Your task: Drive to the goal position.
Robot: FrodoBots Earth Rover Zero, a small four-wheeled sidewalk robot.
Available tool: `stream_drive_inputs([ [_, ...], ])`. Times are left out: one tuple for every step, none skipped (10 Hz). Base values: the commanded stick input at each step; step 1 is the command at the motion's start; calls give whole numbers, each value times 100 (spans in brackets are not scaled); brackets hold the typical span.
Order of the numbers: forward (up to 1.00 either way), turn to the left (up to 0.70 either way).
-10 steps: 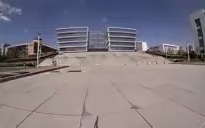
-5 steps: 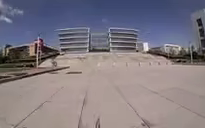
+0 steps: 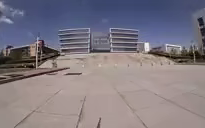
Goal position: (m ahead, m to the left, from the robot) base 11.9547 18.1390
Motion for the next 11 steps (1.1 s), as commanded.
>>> stream_drive_inputs([
  [70, 0],
  [70, 0],
  [70, 0],
  [70, 0],
  [70, 0],
  [70, 0],
  [70, 0],
  [70, 0],
  [70, 0],
  [70, 0],
  [70, 0],
])
